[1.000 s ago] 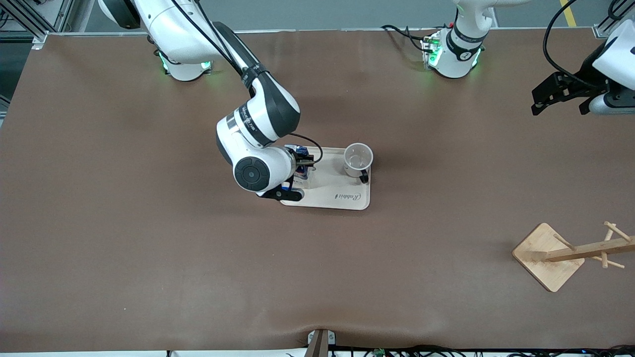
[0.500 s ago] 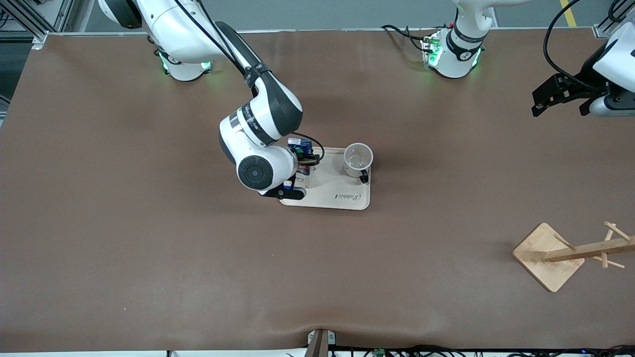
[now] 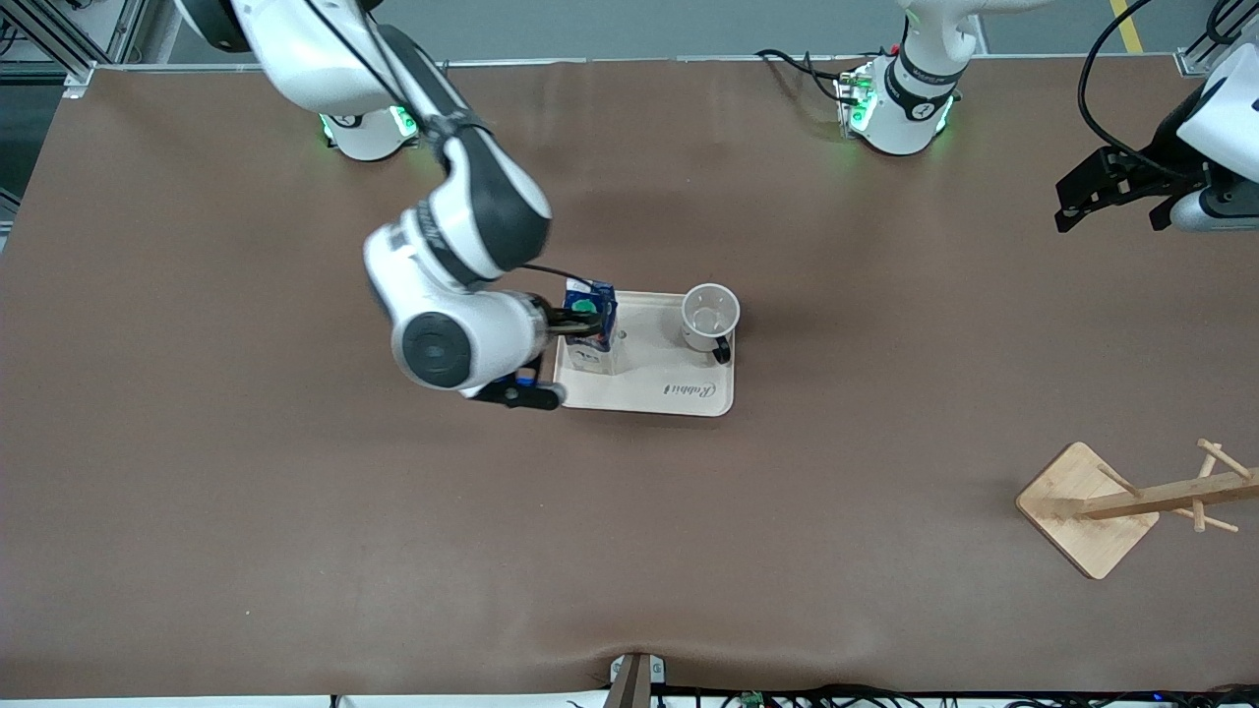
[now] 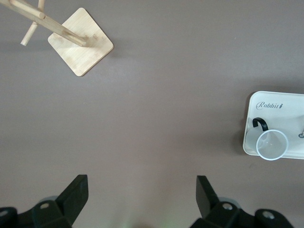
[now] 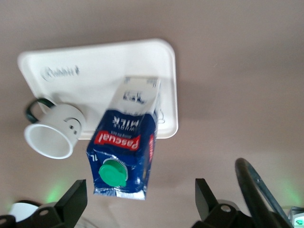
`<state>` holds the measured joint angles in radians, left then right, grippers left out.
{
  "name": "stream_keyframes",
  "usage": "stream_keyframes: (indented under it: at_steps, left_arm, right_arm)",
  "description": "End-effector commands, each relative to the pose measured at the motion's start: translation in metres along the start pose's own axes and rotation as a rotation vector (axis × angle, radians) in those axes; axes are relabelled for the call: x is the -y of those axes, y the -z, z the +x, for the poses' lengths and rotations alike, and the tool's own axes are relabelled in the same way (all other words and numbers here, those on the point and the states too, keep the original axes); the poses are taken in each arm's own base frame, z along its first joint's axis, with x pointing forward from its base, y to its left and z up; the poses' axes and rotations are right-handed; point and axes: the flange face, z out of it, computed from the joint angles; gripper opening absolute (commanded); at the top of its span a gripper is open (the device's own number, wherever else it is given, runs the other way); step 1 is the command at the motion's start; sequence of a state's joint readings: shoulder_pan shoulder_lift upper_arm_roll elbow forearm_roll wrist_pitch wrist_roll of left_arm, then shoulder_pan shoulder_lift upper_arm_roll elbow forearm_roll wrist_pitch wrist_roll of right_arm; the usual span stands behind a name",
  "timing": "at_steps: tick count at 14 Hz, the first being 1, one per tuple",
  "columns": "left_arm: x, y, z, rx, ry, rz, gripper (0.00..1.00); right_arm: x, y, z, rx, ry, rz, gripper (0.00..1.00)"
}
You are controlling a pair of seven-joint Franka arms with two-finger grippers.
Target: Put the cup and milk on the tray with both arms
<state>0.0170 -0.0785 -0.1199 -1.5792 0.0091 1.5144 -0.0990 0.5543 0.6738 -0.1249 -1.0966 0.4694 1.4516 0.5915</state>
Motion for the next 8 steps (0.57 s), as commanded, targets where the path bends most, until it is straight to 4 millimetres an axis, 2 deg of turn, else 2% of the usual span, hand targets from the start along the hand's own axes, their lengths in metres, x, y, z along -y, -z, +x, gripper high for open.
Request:
stream_keyframes:
  at_steps: [1, 2, 4, 6, 8]
  left_arm:
    - [0.0, 0.005, -0.002, -0.013, 0.004, 0.003, 1.0]
    - [0.0, 0.005, -0.002, -0.013, 0.004, 0.003, 1.0]
    - [0.0, 0.005, -0.002, -0.014, 0.004, 0.003, 1.0]
    - [-0.001, 0.005, -0.002, -0.014, 0.003, 0.003, 1.0]
    - [0.0, 0.005, -0.002, -0.016, 0.004, 0.003, 1.0]
  right_arm:
    - [-0.034, 0.07, -0.005, -0.052, 0.005, 0.084, 1.0]
    - [-0.043, 0.084, -0.006, -0.071, 0.031, 0.086, 1.0]
    - [-0.095, 0.132, -0.009, -0.128, 0.077, 0.06, 1.0]
    - [-0.154, 0.171, -0.014, -0.149, 0.092, 0.017, 1.0]
    - [-0.205, 0.197, -0.017, -0.183, 0.022, -0.06, 1.0]
